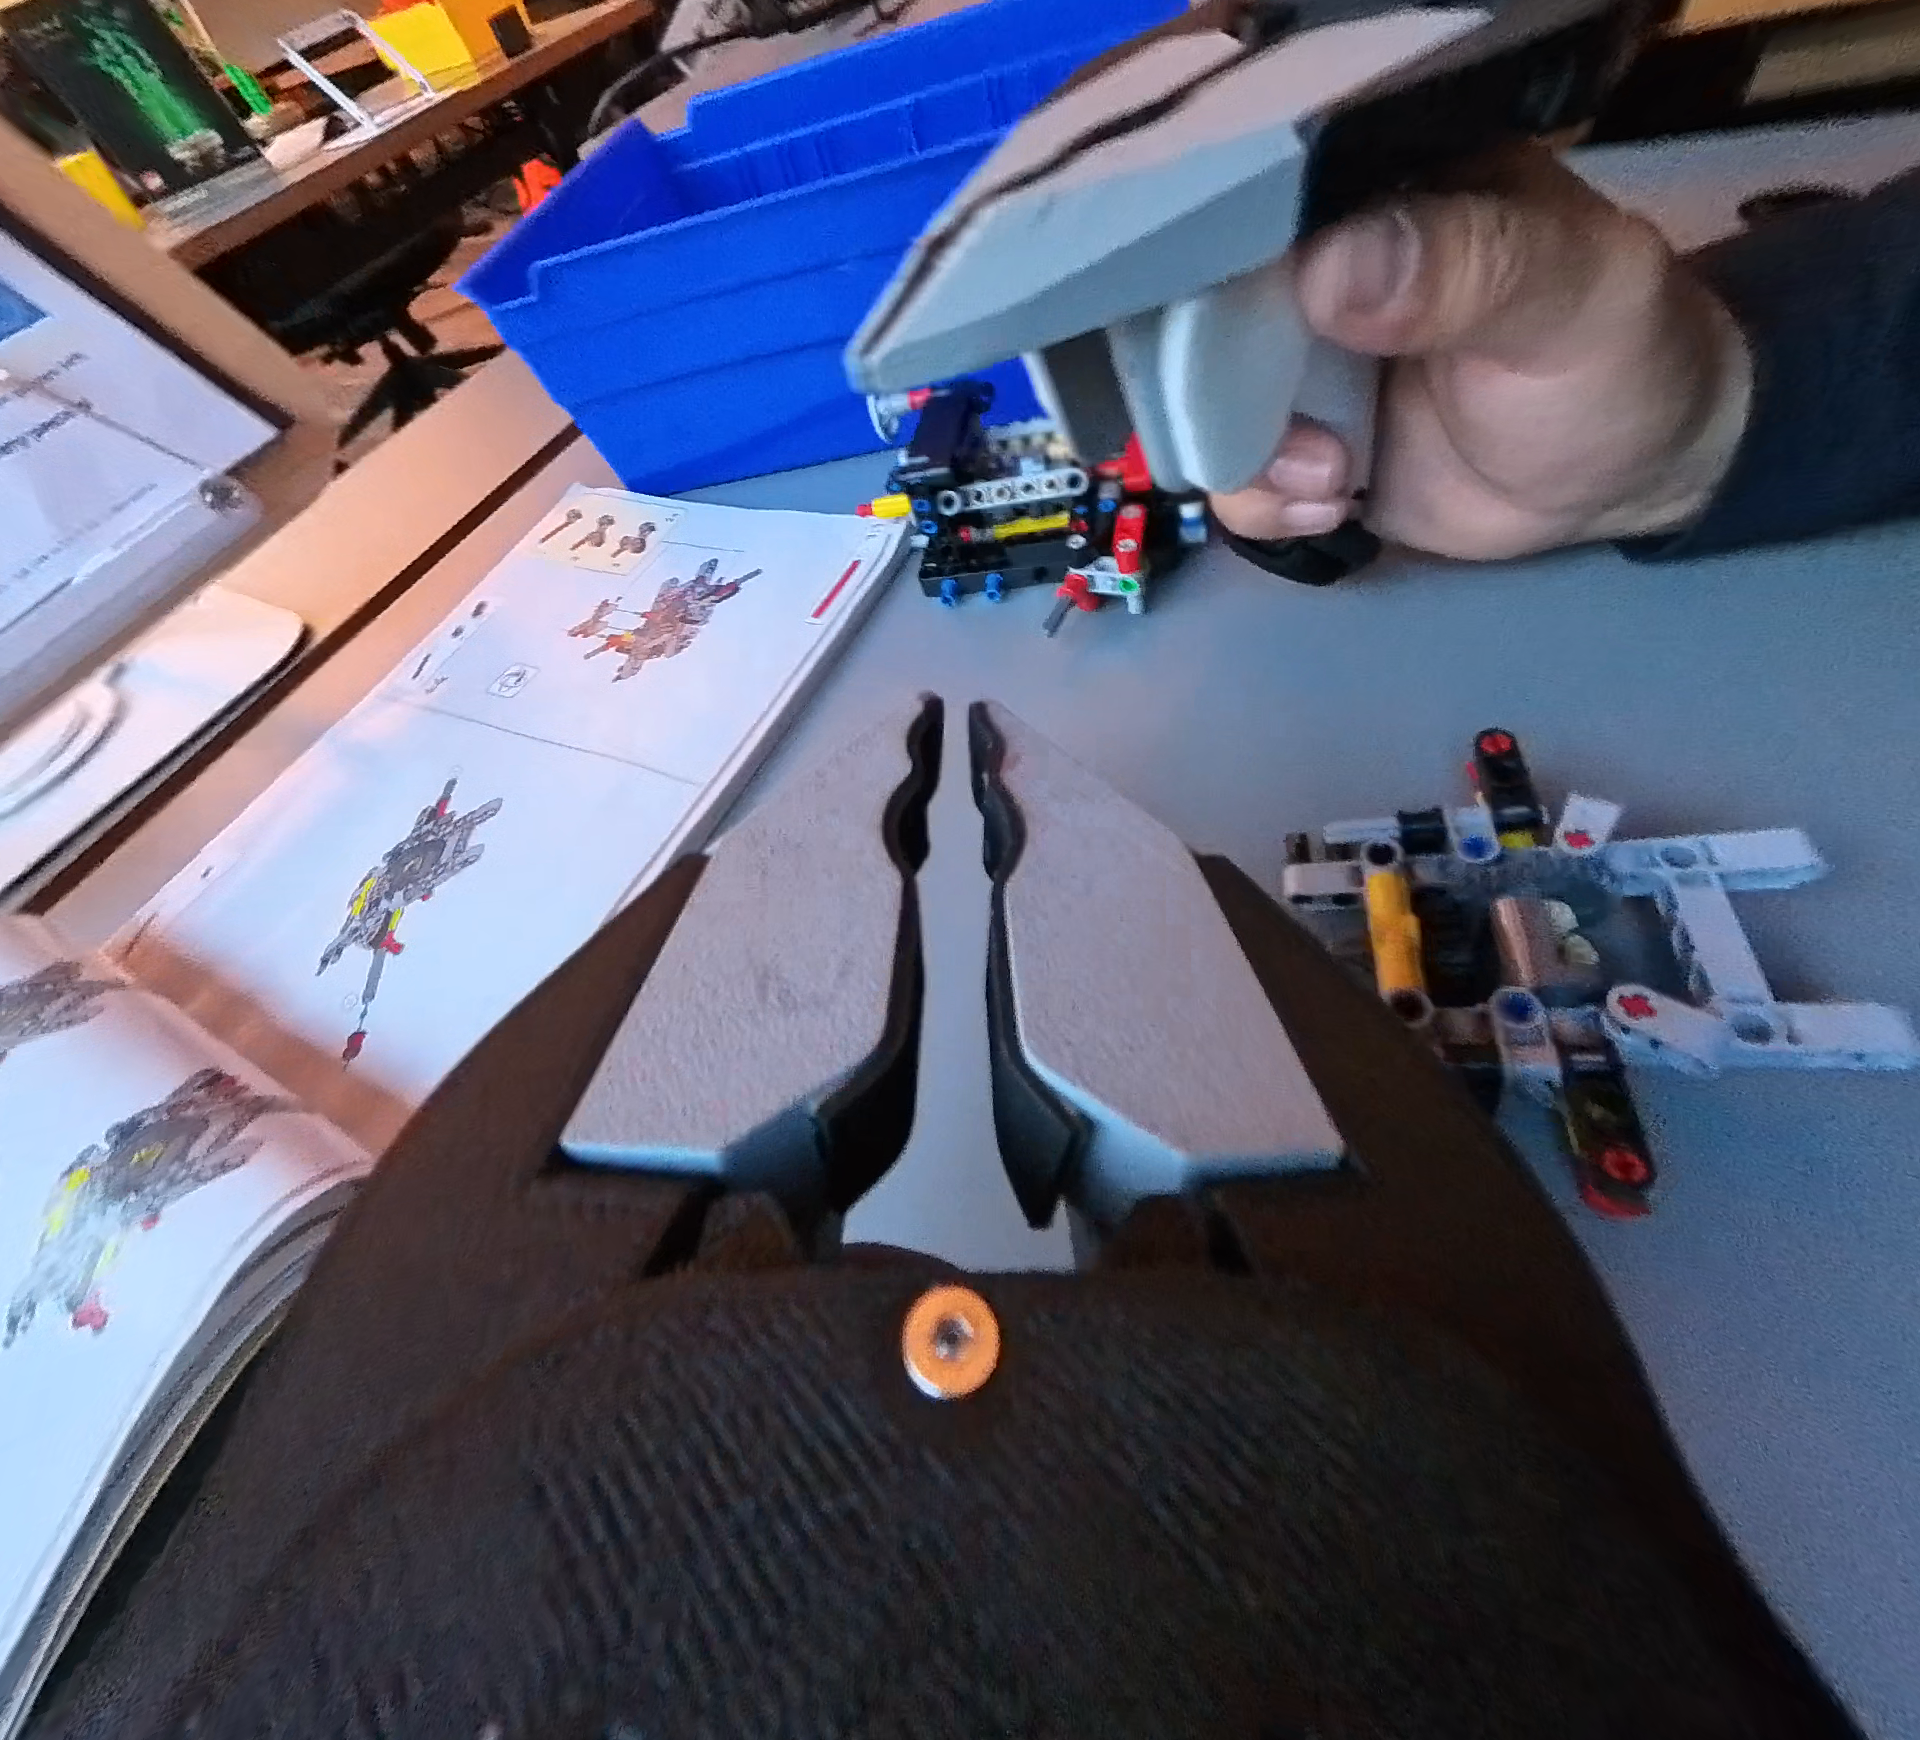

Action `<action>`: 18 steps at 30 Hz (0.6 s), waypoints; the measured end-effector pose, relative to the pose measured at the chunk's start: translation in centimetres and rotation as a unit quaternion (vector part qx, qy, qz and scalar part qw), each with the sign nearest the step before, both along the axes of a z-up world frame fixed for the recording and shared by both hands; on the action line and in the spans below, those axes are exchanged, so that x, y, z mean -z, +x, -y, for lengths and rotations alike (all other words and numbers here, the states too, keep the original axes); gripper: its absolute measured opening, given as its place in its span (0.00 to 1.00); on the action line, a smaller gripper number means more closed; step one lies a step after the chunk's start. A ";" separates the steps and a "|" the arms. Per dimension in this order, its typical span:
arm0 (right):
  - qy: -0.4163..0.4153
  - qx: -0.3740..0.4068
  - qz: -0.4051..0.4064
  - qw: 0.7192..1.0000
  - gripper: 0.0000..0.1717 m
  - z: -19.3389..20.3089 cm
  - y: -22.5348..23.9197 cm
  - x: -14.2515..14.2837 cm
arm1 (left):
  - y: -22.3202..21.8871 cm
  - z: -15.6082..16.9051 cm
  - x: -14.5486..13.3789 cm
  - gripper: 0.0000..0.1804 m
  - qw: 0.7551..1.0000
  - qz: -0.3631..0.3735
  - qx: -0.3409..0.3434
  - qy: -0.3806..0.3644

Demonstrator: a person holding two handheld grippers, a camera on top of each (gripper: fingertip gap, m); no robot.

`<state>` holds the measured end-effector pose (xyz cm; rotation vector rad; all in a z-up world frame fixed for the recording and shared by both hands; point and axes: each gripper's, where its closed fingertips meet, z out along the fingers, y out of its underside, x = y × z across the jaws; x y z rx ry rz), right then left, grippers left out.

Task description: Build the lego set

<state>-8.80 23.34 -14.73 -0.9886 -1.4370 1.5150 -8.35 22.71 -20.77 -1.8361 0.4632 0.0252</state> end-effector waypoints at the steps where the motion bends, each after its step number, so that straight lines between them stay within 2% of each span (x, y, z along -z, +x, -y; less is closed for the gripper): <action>1: 0.002 -0.002 -0.003 1.000 0.00 0.1 0.0 0.0 | 0.6 -0.1 0.3 0.01 1.000 -0.018 0.006 -0.003; 5: 0.021 0.020 -0.015 0.999 0.00 -0.6 0.0 -0.4 | 2.5 -0.4 1.0 0.02 0.999 -0.048 0.020 -0.018; 10: 0.048 0.075 -0.034 0.995 0.00 -2.0 0.7 -1.0 | 4.1 0.0 0.4 0.02 0.998 -0.066 0.007 -0.013; 14: 0.095 0.106 -0.018 0.990 0.01 -1.8 1.4 -0.1 | 5.9 2.2 -0.3 0.02 0.997 -0.076 0.017 -0.013; 18: 0.117 0.113 0.017 0.986 0.02 -1.1 2.0 1.3 | 7.4 5.8 -0.2 0.03 0.998 -0.060 0.023 -0.022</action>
